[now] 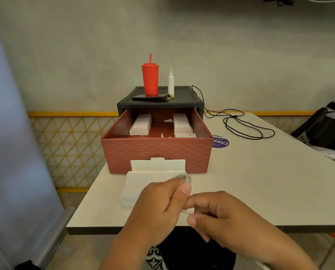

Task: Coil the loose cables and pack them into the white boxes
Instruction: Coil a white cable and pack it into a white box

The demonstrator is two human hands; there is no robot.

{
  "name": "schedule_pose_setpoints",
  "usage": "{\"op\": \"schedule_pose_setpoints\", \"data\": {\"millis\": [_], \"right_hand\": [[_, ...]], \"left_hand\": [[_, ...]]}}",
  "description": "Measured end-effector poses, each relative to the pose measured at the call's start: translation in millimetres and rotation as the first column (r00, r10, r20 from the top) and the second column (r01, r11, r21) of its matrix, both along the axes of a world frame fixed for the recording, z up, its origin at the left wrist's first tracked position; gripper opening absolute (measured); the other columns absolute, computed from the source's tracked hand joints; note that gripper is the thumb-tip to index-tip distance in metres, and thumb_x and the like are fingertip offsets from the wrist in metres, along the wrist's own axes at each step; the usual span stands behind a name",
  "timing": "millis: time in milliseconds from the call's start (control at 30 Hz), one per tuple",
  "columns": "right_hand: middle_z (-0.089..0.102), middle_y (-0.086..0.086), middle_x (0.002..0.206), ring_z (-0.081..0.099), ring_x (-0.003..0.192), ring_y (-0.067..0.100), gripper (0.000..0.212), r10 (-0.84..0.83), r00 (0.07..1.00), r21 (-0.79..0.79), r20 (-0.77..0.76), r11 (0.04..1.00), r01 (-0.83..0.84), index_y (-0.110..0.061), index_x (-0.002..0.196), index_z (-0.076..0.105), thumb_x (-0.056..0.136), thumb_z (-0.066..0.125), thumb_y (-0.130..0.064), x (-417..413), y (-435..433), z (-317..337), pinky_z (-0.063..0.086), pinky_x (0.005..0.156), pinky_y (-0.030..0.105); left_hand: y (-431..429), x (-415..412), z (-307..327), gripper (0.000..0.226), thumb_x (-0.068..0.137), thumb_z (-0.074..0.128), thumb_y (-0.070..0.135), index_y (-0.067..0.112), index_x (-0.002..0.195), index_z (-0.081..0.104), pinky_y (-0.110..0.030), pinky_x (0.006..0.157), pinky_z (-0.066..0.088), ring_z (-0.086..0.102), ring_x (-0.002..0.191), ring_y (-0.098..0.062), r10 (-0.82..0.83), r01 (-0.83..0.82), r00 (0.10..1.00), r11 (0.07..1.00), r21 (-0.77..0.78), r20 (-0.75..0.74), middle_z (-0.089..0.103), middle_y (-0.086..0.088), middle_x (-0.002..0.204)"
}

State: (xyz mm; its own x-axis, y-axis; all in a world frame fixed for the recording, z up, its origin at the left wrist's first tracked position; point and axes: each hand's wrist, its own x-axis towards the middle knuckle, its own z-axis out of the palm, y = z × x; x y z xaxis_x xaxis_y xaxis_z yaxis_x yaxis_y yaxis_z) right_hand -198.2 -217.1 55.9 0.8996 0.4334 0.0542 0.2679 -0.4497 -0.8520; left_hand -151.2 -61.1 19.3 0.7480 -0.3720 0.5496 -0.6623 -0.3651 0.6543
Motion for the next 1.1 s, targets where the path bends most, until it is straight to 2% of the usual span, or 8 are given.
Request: {"op": "schedule_pose_setpoints", "data": {"millis": [133, 267, 400, 467, 600, 833, 967, 1100], "right_hand": [[0.060, -0.017, 0.058, 0.051, 0.052, -0.002, 0.021, -0.079, 0.993, -0.083, 0.092, 0.993, 0.087, -0.043, 0.093, 0.068, 0.088, 0.060, -0.024, 1, -9, 4, 0.038, 0.055, 0.010], [0.063, -0.016, 0.065, 0.049, 0.055, 0.002, 0.036, -0.170, 0.959, -0.061, 0.228, 0.980, 0.188, -0.052, 0.085, 0.064, 0.086, 0.062, -0.016, 3, -23, 7, 0.041, 0.056, 0.015], [0.066, -0.016, 0.073, 0.059, 0.067, 0.001, 0.036, -0.297, 0.869, 0.050, 0.396, 0.952, 0.303, -0.037, 0.077, 0.065, 0.086, 0.060, -0.003, 6, -31, 5, 0.044, 0.061, 0.011], [0.066, -0.014, 0.077, 0.060, 0.073, 0.006, 0.044, -0.305, 0.792, -0.010, 0.529, 0.931, 0.365, -0.038, 0.073, 0.053, 0.086, 0.054, 0.003, 10, -32, -1, 0.045, 0.065, 0.015], [0.059, -0.016, 0.093, 0.058, 0.064, 0.012, 0.041, -0.208, 0.539, -0.140, 0.816, 0.834, 0.534, -0.033, 0.080, 0.047, 0.066, 0.049, 0.005, 20, -28, -11, 0.043, 0.053, 0.017], [0.042, -0.036, 0.113, 0.042, 0.109, -0.017, 0.045, -0.362, 0.785, 0.210, 0.502, 0.932, 0.295, -0.061, 0.096, 0.054, 0.083, 0.042, -0.020, 15, -4, -9, 0.030, 0.083, -0.004], [0.049, -0.044, 0.116, 0.041, 0.112, -0.024, 0.039, -0.362, 0.906, 0.455, 0.218, 0.859, 0.234, -0.056, 0.092, 0.061, 0.074, 0.046, -0.025, 14, 0, -6, 0.031, 0.084, -0.005], [0.063, -0.023, 0.116, 0.056, 0.109, -0.007, 0.043, -0.238, 0.970, 0.644, 0.045, 0.749, 0.154, -0.044, 0.094, 0.071, 0.068, 0.055, -0.015, 10, 3, -10, 0.045, 0.079, 0.006]], "left_hand": [[1, -1, 0, 0.037, 0.080, 0.040, 0.060, 0.036, 0.058, 0.057, -0.014, 0.054, 0.028, 0.038, 0.051, -0.001, -0.080, 0.065, 0.986, 0.993, -0.103, -0.149, 0.041, 0.015, 0.050], [7, 2, 2, 0.035, 0.071, 0.058, 0.047, 0.014, 0.074, 0.065, -0.019, 0.057, 0.030, 0.037, 0.058, -0.009, -0.249, 0.210, 0.924, 0.965, -0.160, -0.291, 0.042, 0.003, 0.061], [5, 2, 6, 0.023, 0.079, 0.059, 0.038, 0.025, 0.094, 0.071, -0.010, 0.066, 0.040, 0.054, 0.067, -0.001, -0.265, 0.230, 0.881, 0.964, -0.137, -0.391, 0.064, 0.010, 0.075], [2, -1, 11, 0.014, 0.092, 0.054, 0.026, 0.026, 0.097, 0.067, -0.004, 0.059, 0.037, 0.051, 0.056, 0.009, -0.256, 0.217, 0.870, 0.966, -0.140, -0.422, 0.059, 0.024, 0.060], [1, -5, 13, 0.033, 0.084, 0.044, 0.039, 0.027, 0.094, 0.072, -0.018, 0.074, 0.043, 0.030, 0.049, -0.006, -0.331, 0.202, 0.812, 0.932, -0.300, -0.481, 0.033, 0.014, 0.046], [0, -7, 16, 0.039, 0.083, 0.042, 0.035, 0.014, 0.081, 0.075, -0.023, 0.068, 0.048, 0.028, 0.042, -0.008, -0.552, 0.158, 0.690, 0.746, -0.647, -0.468, 0.026, 0.008, 0.046], [-2, -9, 19, 0.040, 0.083, 0.040, 0.032, 0.011, 0.080, 0.074, -0.024, 0.066, 0.048, 0.027, 0.041, -0.008, -0.602, 0.147, 0.662, 0.688, -0.711, -0.447, 0.026, 0.008, 0.047], [-5, -8, 20, 0.043, 0.081, 0.038, 0.032, 0.010, 0.077, 0.075, -0.022, 0.065, 0.049, 0.028, 0.040, -0.008, -0.603, 0.087, 0.662, 0.651, -0.754, -0.445, 0.027, 0.008, 0.045]]}}
